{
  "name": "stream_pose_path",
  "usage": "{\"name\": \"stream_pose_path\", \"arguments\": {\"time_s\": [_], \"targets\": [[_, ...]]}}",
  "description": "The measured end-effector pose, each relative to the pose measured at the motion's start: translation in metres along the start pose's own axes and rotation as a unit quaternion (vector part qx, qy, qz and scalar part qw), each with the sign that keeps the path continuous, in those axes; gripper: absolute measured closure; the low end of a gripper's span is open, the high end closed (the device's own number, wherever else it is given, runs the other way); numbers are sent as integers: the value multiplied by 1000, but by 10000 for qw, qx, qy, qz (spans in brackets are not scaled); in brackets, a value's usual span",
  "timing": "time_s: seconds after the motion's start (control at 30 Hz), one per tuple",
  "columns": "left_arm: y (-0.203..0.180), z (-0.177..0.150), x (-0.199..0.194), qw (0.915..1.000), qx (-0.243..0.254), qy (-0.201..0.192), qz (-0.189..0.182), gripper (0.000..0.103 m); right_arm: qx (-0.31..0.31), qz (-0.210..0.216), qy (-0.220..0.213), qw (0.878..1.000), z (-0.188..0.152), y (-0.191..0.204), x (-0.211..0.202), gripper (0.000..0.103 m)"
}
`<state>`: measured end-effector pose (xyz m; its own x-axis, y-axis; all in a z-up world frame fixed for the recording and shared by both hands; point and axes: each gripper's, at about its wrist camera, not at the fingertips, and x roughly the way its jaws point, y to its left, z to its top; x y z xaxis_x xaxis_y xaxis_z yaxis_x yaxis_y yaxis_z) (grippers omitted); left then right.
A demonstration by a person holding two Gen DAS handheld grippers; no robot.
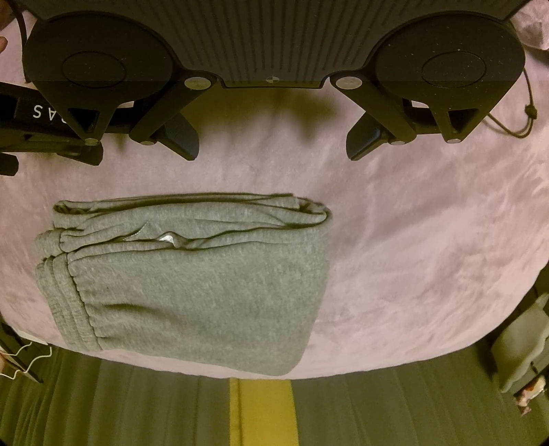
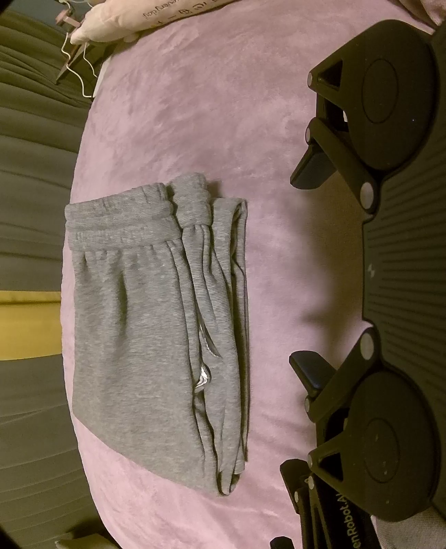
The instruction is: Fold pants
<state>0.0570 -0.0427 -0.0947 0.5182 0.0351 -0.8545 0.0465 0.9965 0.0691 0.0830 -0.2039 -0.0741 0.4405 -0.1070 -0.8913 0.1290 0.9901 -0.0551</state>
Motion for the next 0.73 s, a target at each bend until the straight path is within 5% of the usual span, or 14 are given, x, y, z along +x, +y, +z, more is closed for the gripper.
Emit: {"name": "stream_pose_path", "arguments": {"time_s": [0.73], "targets": [[-2,-3,-1,9999,74,-117,-16,7,-30,-31,-3,10000,-1,1,2,3]]}}
